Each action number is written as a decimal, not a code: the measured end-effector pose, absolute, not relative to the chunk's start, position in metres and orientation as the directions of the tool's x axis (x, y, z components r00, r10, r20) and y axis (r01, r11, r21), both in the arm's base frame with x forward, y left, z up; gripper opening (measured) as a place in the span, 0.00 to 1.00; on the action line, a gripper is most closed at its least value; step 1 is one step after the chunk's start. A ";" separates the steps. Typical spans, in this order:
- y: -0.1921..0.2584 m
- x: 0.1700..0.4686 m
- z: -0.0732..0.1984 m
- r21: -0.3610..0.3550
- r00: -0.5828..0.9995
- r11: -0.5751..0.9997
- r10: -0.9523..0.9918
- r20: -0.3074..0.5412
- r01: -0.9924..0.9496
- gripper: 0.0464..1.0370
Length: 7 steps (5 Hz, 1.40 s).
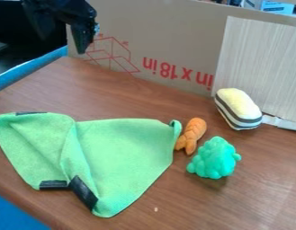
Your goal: Unfold the cloth from bottom right to top left
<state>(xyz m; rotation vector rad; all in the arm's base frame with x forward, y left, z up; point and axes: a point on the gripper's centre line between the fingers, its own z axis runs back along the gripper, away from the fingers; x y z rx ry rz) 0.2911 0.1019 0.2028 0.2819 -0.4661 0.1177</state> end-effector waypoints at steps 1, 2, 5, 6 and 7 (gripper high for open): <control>0.102 0.291 0.195 0.239 0.899 0.956 0.052 0.436 -0.171 0.96; 0.102 0.291 0.196 0.239 0.898 0.956 0.051 0.437 -0.170 0.96; 0.088 0.236 0.160 0.262 0.868 0.928 -0.349 0.354 0.266 0.96; 0.085 0.213 0.160 0.260 0.777 0.843 -0.536 0.330 0.471 0.96; 0.071 0.201 0.142 0.206 0.663 0.710 -0.704 0.257 0.674 0.96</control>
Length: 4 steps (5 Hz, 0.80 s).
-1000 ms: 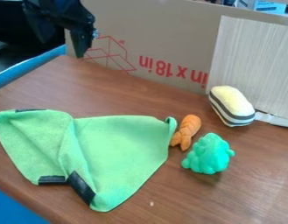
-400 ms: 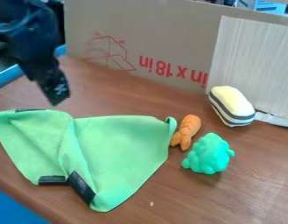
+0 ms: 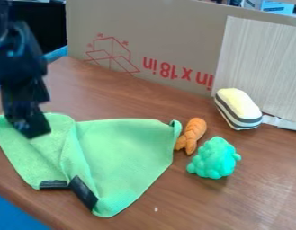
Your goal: Unfold the cloth from bottom right to top left
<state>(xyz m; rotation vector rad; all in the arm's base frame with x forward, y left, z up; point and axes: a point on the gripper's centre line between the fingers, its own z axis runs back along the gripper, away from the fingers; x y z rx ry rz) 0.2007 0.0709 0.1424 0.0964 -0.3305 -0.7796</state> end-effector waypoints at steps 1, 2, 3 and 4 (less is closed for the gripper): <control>0.052 0.195 0.123 0.236 0.576 0.597 -0.802 0.157 0.767 0.96; 0.038 0.194 0.104 0.280 0.533 0.529 -0.843 0.066 0.801 0.96; 0.033 0.188 0.087 0.300 0.481 0.460 -0.877 0.006 0.836 0.96; 0.032 0.184 0.074 0.312 0.438 0.406 -0.898 -0.038 0.859 0.96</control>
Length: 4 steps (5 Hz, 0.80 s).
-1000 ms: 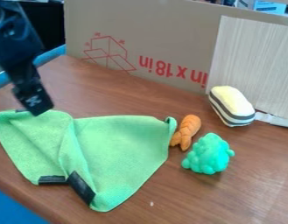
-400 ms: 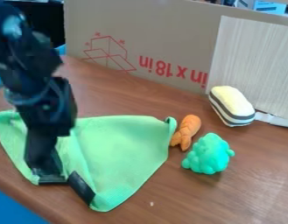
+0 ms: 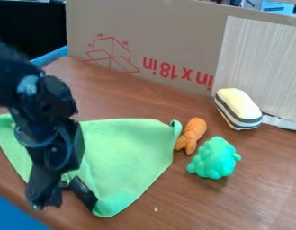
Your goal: Unfold the cloth from bottom right to top left
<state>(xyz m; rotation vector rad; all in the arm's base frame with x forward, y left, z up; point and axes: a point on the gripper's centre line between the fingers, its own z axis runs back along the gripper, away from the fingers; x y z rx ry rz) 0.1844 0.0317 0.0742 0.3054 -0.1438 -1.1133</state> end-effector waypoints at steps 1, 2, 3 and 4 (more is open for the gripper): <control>0.033 0.187 0.062 0.314 0.437 0.397 -0.897 -0.067 0.862 0.96; 0.028 0.190 0.051 0.321 0.430 0.386 -0.900 -0.077 0.865 0.96; 0.025 0.194 0.045 0.334 0.428 0.379 -0.900 -0.085 0.863 0.96; 0.024 0.195 0.039 0.323 0.426 0.378 -0.900 -0.092 0.868 0.96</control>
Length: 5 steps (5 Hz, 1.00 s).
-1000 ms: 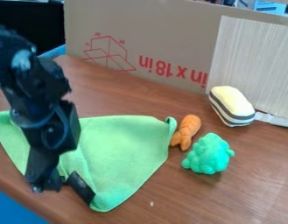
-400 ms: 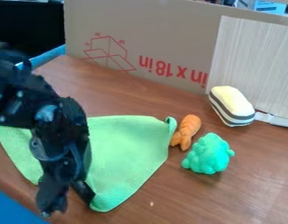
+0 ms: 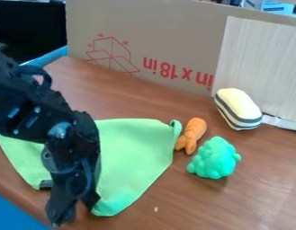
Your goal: Unfold the cloth from bottom right to top left
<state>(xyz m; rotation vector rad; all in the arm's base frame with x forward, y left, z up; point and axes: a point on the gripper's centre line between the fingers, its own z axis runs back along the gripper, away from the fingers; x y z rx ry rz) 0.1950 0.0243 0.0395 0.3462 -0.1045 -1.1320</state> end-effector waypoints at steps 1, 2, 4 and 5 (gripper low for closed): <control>0.023 0.199 0.038 0.312 0.441 0.395 -0.893 -0.089 0.864 0.96; 0.021 0.209 0.040 0.307 0.463 0.420 -0.882 -0.081 0.854 0.96; 0.020 0.230 0.052 0.302 0.541 0.512 -0.841 -0.016 0.804 0.65; 0.025 0.226 0.044 0.312 0.564 0.533 -0.826 -0.010 0.786 0.35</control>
